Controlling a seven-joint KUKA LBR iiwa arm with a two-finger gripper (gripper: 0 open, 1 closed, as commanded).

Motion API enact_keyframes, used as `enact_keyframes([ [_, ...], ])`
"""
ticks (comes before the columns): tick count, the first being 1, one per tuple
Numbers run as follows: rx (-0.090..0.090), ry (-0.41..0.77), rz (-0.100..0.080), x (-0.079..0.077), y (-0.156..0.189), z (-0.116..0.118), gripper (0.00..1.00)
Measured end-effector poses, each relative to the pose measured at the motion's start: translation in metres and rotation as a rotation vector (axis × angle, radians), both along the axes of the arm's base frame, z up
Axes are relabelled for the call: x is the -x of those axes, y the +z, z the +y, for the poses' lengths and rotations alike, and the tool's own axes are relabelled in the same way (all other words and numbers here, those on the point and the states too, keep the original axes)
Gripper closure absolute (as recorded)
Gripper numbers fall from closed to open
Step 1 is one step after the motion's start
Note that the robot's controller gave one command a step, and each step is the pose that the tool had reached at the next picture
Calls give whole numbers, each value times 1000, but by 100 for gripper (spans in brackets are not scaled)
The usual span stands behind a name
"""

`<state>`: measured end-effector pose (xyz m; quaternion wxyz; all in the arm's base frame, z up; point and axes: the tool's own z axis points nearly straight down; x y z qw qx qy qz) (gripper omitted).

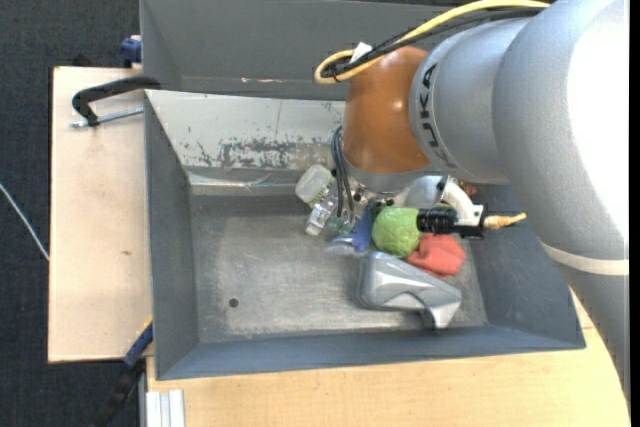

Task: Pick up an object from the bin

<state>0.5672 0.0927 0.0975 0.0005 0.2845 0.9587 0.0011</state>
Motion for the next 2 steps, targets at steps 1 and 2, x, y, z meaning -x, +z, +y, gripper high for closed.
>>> enact_keyframes([
  [1, 0, 0, -2, -1, 15, 0, 100],
  [2, 1, 1, 2, 0, 32, 0, 100],
])
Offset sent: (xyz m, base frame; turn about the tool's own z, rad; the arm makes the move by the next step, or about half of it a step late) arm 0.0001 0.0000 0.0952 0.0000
